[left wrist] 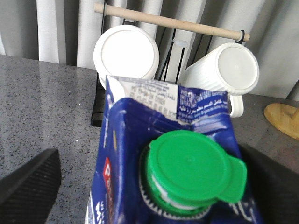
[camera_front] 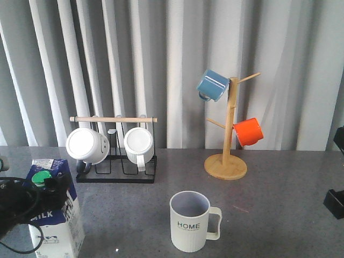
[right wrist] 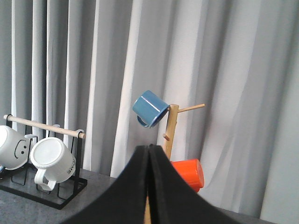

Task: Place milk next to cup
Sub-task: 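Grasp the milk carton top with the left gripper and lift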

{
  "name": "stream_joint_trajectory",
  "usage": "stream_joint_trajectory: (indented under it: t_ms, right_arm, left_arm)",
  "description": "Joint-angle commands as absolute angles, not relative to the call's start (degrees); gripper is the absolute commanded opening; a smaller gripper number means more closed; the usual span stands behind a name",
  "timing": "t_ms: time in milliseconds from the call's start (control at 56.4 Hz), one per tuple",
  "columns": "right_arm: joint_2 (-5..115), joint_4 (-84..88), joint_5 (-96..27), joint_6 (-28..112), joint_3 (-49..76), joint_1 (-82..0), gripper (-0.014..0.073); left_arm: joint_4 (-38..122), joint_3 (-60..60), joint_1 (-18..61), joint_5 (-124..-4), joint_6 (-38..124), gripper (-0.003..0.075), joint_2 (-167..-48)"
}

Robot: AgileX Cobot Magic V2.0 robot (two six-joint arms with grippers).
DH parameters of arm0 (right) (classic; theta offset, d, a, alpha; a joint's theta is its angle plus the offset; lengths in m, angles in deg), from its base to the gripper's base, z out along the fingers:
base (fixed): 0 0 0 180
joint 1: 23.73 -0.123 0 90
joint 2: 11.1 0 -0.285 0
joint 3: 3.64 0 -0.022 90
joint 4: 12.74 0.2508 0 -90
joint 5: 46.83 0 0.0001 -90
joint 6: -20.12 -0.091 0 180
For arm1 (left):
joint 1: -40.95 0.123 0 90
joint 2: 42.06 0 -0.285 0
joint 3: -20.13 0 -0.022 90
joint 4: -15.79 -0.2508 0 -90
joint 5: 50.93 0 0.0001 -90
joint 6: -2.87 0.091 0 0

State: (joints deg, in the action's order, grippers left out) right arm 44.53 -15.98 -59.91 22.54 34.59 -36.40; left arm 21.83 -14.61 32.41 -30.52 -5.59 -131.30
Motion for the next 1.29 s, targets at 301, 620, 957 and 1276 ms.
stream_joint_trajectory:
  t_ms: [301,620,957,1276]
  right_arm:
    - [44.19,-16.16,-63.92,22.34,32.96,-36.09,-0.0008]
    - [44.19,-16.16,-63.92,22.34,32.96,-36.09,-0.0008]
    - [44.19,-16.16,-63.92,22.34,32.96,-36.09,-0.0008]
    - [44.19,-16.16,-63.87,22.34,32.96,-36.09,-0.0008]
  left_arm:
    - [22.03,-12.72,32.14,-24.78,-5.44,0.0197,-130.64]
    - [22.21,-12.72,32.14,-23.83,-5.44,-0.0007,-130.64]
    - [22.21,-12.72,32.14,-22.11,-5.24,-0.0006,-129.09]
    - [58.26,-8.24,19.23,-20.27,32.4,-0.0004,-126.1]
